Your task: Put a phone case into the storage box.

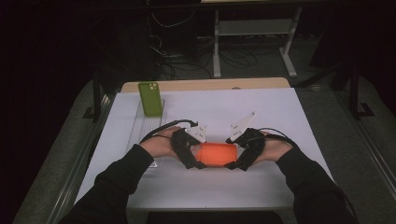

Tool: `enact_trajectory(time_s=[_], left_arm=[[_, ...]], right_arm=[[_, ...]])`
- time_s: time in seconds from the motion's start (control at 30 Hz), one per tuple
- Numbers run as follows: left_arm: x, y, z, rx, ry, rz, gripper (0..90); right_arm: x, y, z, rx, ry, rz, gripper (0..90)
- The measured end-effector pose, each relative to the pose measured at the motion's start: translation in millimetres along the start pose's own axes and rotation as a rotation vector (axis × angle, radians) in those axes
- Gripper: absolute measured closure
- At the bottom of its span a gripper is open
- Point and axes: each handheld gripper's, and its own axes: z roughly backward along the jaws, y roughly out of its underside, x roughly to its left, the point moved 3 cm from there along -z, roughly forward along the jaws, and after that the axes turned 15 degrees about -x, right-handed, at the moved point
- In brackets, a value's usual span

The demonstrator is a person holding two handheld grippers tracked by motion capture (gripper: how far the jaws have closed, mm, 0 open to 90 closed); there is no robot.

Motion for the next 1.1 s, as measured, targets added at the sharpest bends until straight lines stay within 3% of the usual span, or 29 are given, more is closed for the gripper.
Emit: enact_trajectory(time_s=[0.1, 0.3, 0.47, 0.63, 0.77, 0.87, 0.97, 1.1], left_arm=[[0.8, 4.9, 1.3, -0.008, -0.024, 0.027, 15.4], [-0.8, 16.5, -2.1, 0.022, -0.141, 0.111, 15.3], [-1.2, 18.1, -1.8, 0.03, -0.286, 0.149, 15.2], [1.0, 19.1, -0.2, 0.041, -0.397, 0.228, 15.2], [2.6, 21.1, -2.0, 0.025, -0.448, 0.282, 15.2], [3.6, 22.6, -4.0, 0.039, -0.468, 0.301, 15.2], [3.4, 22.9, -5.8, 0.02, -0.5, 0.349, 15.2], [2.2, 25.1, -4.0, 0.033, -0.511, 0.374, 15.1]], right_arm=[[-3.5, 1.8, 3.3, -0.015, 0.02, -0.024, 3.7], [-9.9, 6.9, 18.5, -0.09, 0.121, -0.103, 0.4], [-10.8, 15.7, 25.2, -0.142, 0.24, -0.258, 1.2], [-10.8, 26.9, 20.0, -0.147, 0.333, -0.322, 1.2], [-7.0, 30.7, 12.7, -0.154, 0.419, -0.36, 0.7], [-3.8, 33.8, 8.8, -0.175, 0.432, -0.397, 0.7], [-3.0, 37.8, 8.9, -0.232, 0.462, -0.435, 0.9], [-1.7, 42.5, 14.1, -0.298, 0.527, -0.471, 2.8]])
